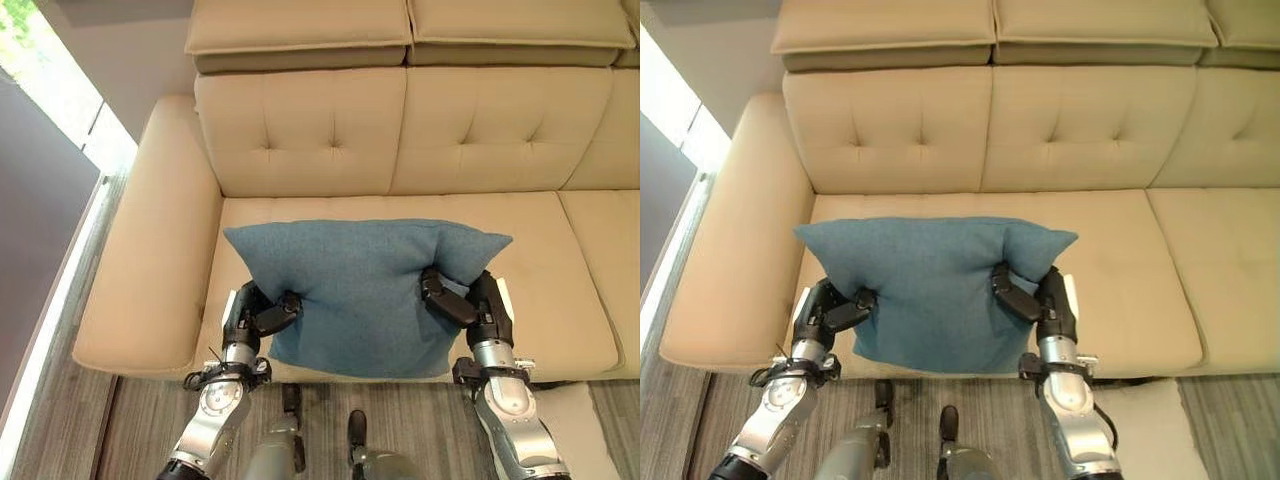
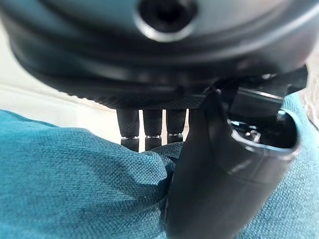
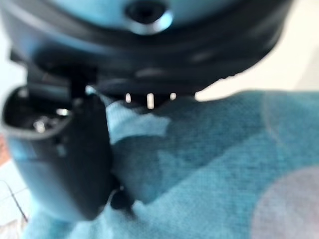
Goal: Pick up all the scattered cushions and arrange them neatly on the sofa.
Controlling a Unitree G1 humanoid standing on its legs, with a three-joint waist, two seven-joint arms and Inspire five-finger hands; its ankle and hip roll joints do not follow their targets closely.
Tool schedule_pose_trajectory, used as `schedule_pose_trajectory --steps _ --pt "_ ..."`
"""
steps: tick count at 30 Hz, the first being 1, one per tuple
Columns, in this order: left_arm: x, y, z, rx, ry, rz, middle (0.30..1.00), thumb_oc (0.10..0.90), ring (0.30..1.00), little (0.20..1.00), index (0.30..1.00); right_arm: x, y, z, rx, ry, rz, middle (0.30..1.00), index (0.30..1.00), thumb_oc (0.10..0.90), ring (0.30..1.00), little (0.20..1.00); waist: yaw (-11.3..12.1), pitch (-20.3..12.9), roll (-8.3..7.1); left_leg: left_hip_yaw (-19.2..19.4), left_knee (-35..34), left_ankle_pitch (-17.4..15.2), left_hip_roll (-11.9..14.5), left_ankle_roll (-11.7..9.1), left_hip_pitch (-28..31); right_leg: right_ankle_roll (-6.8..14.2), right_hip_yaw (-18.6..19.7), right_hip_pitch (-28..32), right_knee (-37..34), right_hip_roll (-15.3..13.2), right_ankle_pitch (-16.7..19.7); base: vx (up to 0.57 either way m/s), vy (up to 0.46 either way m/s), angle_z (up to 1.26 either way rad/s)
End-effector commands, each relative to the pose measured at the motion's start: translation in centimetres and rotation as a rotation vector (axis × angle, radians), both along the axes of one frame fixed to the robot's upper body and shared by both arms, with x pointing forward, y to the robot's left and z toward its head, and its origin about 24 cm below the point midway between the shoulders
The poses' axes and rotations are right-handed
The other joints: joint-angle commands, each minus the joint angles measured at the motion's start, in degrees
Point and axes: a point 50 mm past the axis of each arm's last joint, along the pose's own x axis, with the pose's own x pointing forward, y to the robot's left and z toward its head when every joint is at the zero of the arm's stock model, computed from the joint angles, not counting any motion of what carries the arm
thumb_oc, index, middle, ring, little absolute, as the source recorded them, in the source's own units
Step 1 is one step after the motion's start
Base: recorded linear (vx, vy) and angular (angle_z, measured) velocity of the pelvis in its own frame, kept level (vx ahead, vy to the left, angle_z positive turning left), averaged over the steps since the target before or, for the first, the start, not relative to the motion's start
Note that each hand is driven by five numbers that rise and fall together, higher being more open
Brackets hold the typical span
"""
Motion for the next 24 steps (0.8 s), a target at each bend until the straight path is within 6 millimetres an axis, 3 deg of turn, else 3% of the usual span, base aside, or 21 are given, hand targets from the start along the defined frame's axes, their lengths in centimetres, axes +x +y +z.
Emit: schedule_pose_trajectory --steps 1,5,6,9,13,14,15,24 --pt "1.4 -3.2 7.3 -0.021 -0.382 -0.212 0.3 0.4 0.3 0.3 0.3 0.7 4.2 6.3 0.074 -0.36 0.191 0.3 0.3 0.4 0.3 0.3 1.4 -6.6 -3.81 0.8 4.1 -9.1 -2.8 -0.9 0.0 5.6 1.6 2.4 6.4 -5.1 -7.3 0.17 0.196 -0.26" --pt "1.4 -2.6 7.5 -0.001 -0.388 -0.196 0.3 0.4 0.3 0.3 0.3 0.9 4.9 6.4 0.079 -0.36 0.219 0.3 0.3 0.4 0.3 0.3 1.7 -6.4 -3.97 2.2 4.4 -10.7 -3.2 0.9 2.1 7.7 2.1 -0.9 14.8 -7.2 -5.6 0.12 0.175 -0.17" --pt "1.4 -2.2 7.7 0.016 -0.397 -0.185 0.3 0.4 0.3 0.3 0.3 0.9 5.1 6.4 0.088 -0.355 0.232 0.3 0.3 0.4 0.3 0.3 1.4 -5.7 -3.95 2.7 4.4 -11.3 -3.2 1.9 3.2 8.5 2.6 -3.7 21.0 -7.7 -3.5 0.07 0.145 -0.14" --pt "1.5 -2.0 8.3 0.046 -0.43 -0.173 0.3 0.4 0.3 0.3 0.3 0.9 5.3 6.4 0.107 -0.363 0.233 0.3 0.3 0.4 0.3 0.3 1.0 -4.6 -3.53 2.3 4.0 -11.8 -2.9 2.4 4.0 8.4 2.5 -8.1 25.4 -7.4 -2.6 0.06 0.101 -0.01" --pt "1.8 -2.1 8.6 0.029 -0.445 -0.163 0.3 0.4 0.3 0.3 0.3 1.1 5.2 6.4 0.098 -0.366 0.229 0.3 0.3 0.4 0.3 0.3 0.6 -4.3 -3.99 1.6 3.1 -12.2 -3.2 1.9 4.6 7.4 1.7 -9.6 16.8 -6.8 -3.1 0.07 -0.043 0.1" --pt "2.0 -2.3 8.9 0.017 -0.456 -0.17 0.3 0.4 0.3 0.3 0.3 1.3 5.1 6.5 0.083 -0.367 0.226 0.3 0.3 0.4 0.3 0.3 0.7 -4.2 -4.79 1.3 3.1 -12.5 -3.8 1.4 4.4 7.2 0.3 -9.4 9.2 -7.3 -2.2 0.08 -0.117 0.02" --pt "2.0 -2.1 9.0 0.024 -0.465 -0.155 0.3 0.4 0.3 0.3 0.3 1.4 4.9 6.6 0.07 -0.377 0.209 0.3 0.3 0.4 0.3 0.3 0.7 -4.3 -4.92 1.2 3.0 -12.5 -3.6 1.2 4.4 7.8 -0.5 -8.7 7.5 -7.7 -1.4 0.12 -0.153 -0.05" --pt "2.4 -2.4 9.1 0.041 -0.474 -0.136 0.3 0.4 0.3 0.3 0.3 2.5 4.9 7.1 -0.015 -0.38 0.193 0.3 0.3 0.4 0.3 0.3 1.1 -6.5 -4.64 1.0 -1.2 -11.4 -2.7 -0.5 6.9 6.4 -2.3 -4.5 1.0 -5.8 -0.4 0.11 -0.1 0.05"
